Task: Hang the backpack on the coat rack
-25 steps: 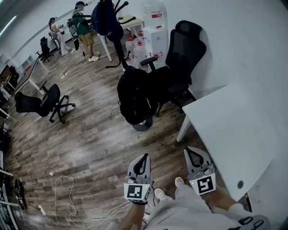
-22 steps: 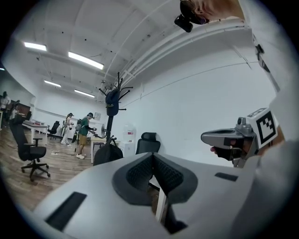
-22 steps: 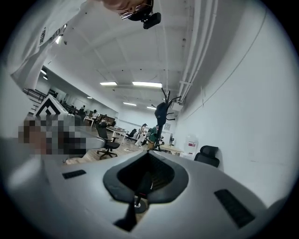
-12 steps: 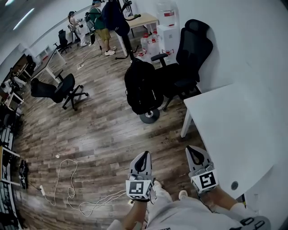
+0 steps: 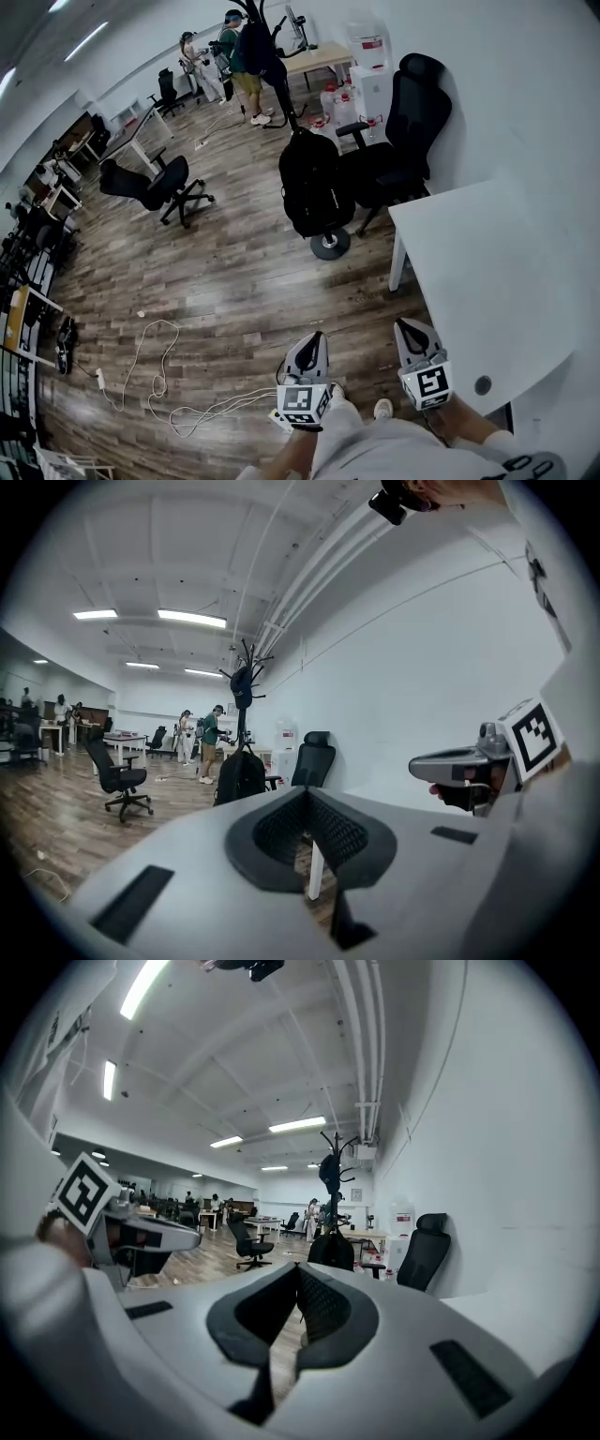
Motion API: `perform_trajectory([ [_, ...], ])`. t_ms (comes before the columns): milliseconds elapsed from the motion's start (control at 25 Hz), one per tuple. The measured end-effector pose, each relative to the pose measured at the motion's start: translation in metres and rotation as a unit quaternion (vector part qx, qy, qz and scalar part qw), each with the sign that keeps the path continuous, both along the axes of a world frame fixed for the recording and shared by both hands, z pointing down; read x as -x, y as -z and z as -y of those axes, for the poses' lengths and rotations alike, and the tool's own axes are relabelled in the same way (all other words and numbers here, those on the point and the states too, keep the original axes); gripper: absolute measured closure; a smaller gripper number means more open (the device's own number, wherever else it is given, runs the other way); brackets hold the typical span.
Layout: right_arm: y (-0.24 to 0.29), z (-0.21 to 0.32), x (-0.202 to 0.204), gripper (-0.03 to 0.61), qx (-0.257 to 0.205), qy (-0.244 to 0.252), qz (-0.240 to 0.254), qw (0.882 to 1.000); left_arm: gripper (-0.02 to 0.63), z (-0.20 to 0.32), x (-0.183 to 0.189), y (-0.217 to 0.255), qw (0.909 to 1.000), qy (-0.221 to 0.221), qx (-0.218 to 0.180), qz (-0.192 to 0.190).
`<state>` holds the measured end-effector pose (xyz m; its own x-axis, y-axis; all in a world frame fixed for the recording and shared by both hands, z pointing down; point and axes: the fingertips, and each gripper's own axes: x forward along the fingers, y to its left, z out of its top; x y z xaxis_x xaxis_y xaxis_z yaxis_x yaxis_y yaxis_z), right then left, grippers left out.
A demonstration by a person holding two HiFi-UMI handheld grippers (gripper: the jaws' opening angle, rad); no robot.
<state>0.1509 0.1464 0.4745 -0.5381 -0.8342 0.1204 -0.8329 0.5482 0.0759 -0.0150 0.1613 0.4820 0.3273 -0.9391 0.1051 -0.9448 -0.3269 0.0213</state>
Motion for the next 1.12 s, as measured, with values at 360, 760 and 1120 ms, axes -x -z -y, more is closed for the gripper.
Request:
perform_trajectory([
  [360,0.005,-0.032,0.003,0.564,0.025,0.000,0.036,0.999,0.606,-0.025,0.008,0.013,0.9998,-0.014,-0.011,0.002],
  [760,0.009,-0.037,0.015,0.565,0.057,-0.025,0.076,0.995,0.605,-0.038,0.029,0.018,0.9996,-0.026,-0.011,-0.004],
  [1120,0.014,-0.044,0.030,0.565,0.051,-0.011,0.068,0.996,0.605,-0.040,0.032,0.019,0.9993,-0.036,-0.014,0.000],
])
